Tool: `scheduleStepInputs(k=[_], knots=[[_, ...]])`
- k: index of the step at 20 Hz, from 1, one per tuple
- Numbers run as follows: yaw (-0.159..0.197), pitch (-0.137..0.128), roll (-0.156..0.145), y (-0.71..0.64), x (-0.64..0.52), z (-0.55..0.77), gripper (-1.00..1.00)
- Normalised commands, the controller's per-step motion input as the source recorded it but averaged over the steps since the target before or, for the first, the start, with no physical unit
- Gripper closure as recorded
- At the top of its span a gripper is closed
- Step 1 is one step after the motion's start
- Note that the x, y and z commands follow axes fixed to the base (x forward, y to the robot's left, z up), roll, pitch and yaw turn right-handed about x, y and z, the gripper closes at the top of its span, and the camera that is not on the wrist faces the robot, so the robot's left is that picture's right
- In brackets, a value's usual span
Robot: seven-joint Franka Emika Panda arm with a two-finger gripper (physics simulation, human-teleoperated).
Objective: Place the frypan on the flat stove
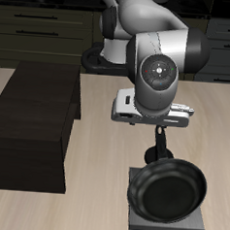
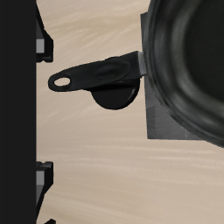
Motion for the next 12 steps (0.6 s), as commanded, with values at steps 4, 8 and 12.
scheduleStepInputs(k=[4,8,12], knots=[[-0.073,-0.027,0.104,-0.28,-1.69,-0.8,-1.0],[-0.022,-0.121,0.064,-0.15,-1.15,0.18,-1.0],[0.024,-0.076,0.123,0.09,-0.71,-0.08,-1.0]])
